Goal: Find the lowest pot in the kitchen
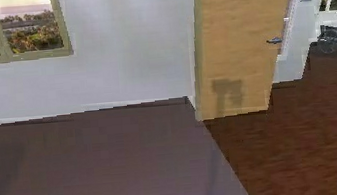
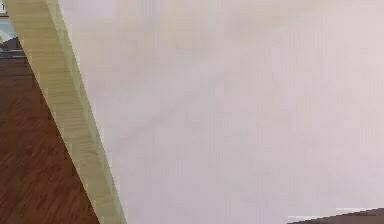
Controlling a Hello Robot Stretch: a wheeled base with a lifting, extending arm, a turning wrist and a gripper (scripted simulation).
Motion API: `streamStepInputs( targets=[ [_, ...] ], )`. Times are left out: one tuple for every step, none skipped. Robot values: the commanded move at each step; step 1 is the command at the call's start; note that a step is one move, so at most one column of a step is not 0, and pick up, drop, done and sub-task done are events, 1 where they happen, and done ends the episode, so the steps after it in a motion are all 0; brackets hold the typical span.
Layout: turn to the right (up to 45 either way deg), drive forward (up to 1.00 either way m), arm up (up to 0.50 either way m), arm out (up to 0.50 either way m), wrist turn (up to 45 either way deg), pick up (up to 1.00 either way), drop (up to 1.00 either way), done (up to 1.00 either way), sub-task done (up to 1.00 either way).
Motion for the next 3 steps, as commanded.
streamStepInputs(
  targets=[
    [3.0,0.0,0.0,0.0,0.0,0.0,0.0,0.0,0.0],
    [0.0,0.55,0.0,0.0,0.0,0.0,0.0,0.0,0.0],
    [30.0,0.0,0.0,0.0,0.0,0.0,0.0,0.0,0.0]
  ],
)
